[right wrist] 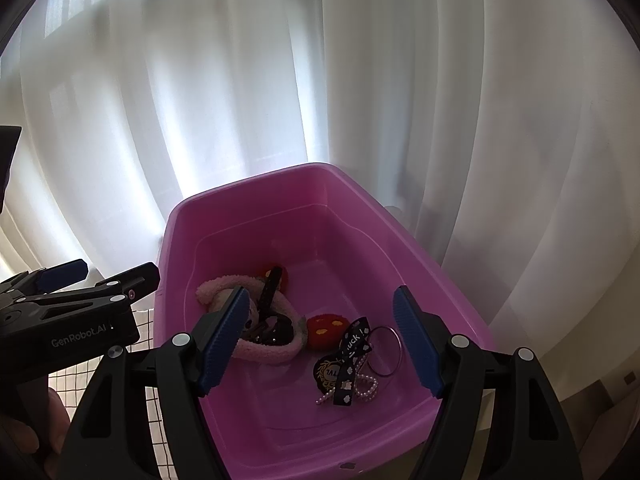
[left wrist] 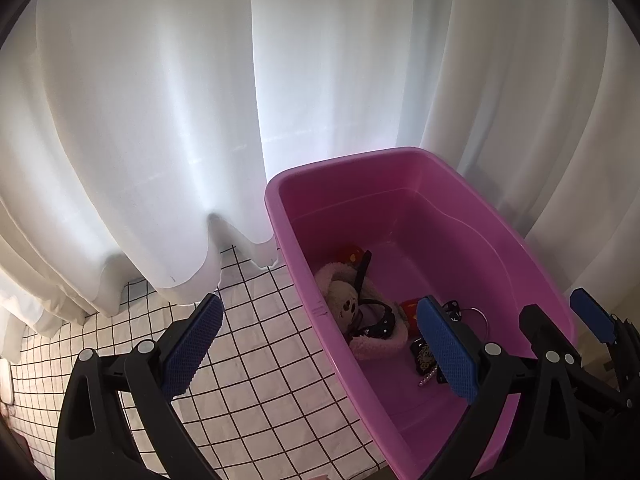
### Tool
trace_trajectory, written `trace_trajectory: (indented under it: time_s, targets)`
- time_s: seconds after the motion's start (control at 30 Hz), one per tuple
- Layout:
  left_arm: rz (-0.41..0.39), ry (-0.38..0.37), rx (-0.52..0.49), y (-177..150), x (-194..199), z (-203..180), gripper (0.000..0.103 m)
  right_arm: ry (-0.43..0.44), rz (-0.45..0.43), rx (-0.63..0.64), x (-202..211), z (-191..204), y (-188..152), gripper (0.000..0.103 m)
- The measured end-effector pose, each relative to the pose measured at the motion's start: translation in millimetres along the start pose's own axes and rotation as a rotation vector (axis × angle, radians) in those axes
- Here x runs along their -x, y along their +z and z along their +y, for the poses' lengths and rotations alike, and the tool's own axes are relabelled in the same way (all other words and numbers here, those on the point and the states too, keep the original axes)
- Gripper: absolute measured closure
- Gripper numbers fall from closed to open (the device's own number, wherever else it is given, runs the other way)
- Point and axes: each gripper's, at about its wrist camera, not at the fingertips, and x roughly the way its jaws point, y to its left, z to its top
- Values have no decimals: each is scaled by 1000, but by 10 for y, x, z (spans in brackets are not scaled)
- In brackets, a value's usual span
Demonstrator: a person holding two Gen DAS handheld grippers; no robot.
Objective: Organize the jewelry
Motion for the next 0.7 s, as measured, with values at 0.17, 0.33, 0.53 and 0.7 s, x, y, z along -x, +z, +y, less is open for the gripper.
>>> trace_trajectory:
  time_s: [0.17,0.33,0.53,0.7]
  targets:
    - [-5,17,1,-3,10,-3,7,1,-1,1,9,7,0,32]
    - [-5,17,-1,-5,24,-4,7,2,-4,2,21,21,-10,32]
    - [-11,36,-10,-1,41,-31,7,3,-1,2,28,23,-30,32]
    - [-5,28,-9,-15,41,-44,7,1,0,1,37,20,-54,32]
